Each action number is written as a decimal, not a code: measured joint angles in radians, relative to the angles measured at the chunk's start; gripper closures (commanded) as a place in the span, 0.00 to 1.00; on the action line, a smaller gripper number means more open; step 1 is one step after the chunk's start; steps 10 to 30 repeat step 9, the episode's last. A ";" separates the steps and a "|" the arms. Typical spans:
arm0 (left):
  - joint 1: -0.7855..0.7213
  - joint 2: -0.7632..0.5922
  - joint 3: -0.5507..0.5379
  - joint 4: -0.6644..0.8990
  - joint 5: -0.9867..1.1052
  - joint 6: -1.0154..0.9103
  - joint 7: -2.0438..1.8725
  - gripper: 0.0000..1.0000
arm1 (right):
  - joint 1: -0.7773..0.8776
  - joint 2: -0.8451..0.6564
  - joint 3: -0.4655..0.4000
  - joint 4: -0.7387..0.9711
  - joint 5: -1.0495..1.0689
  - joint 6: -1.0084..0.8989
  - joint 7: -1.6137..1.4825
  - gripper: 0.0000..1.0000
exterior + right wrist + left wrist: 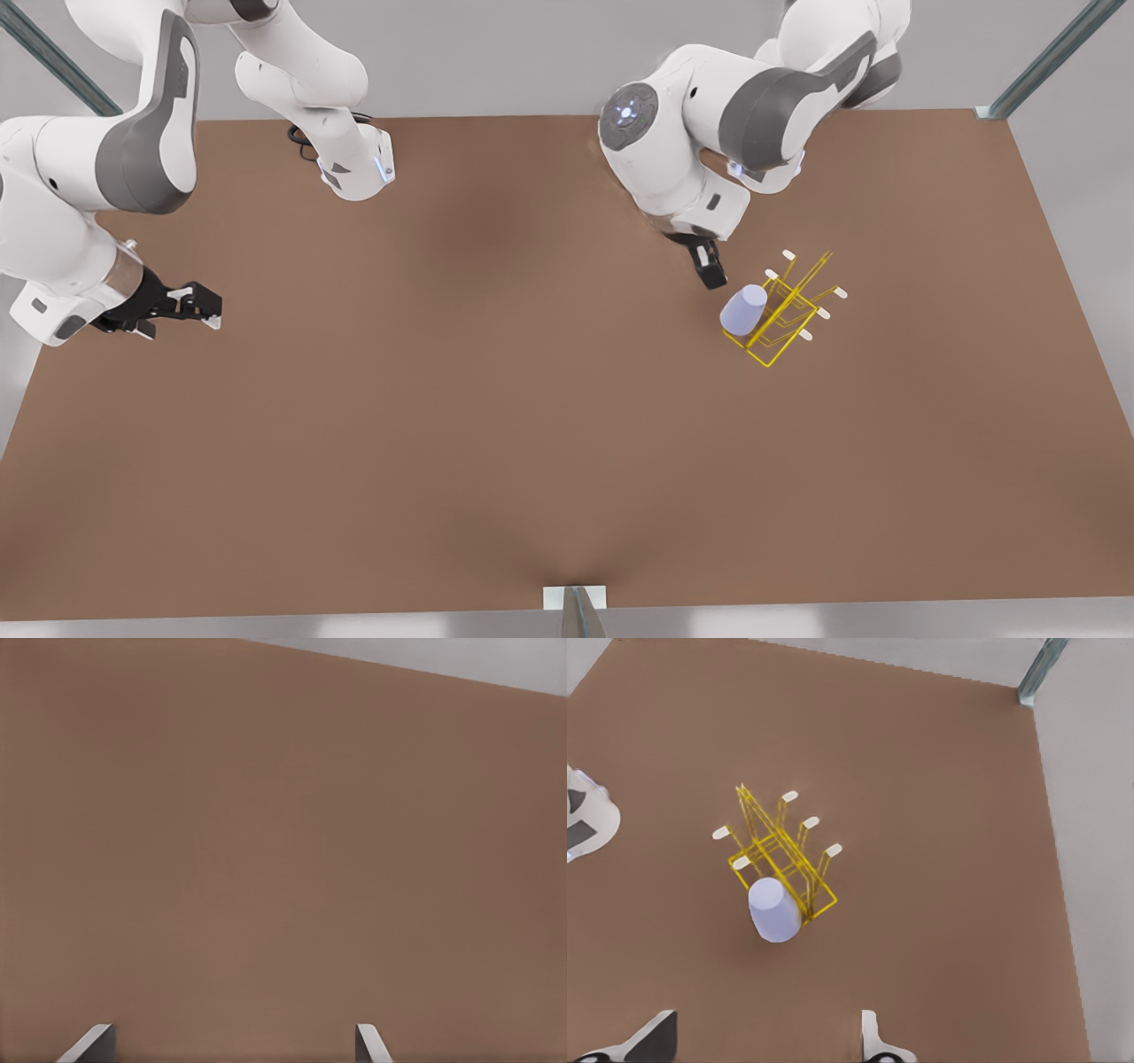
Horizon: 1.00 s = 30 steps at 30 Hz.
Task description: Place the cup on the cup holder
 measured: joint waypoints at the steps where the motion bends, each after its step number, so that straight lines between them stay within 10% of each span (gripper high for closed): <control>1: 0.014 -0.144 0.249 -0.156 -0.141 0.058 0.117 0.00 | -0.005 0.001 0.000 0.000 0.001 -0.004 0.000 0.00; 3: 0.223 -0.200 0.257 -0.258 -0.322 0.143 0.341 0.00 | -0.014 0.002 -0.001 -0.002 0.001 -0.011 0.001 0.00; 8: 0.180 -0.131 0.415 -0.235 -0.568 0.302 0.830 0.00 | -0.020 0.003 -0.002 -0.003 0.002 -0.022 0.002 0.00; 30: 0.157 -0.116 0.416 -0.225 -0.574 0.320 0.910 0.00 | -0.019 0.002 -0.001 -0.001 0.002 -0.023 0.002 0.00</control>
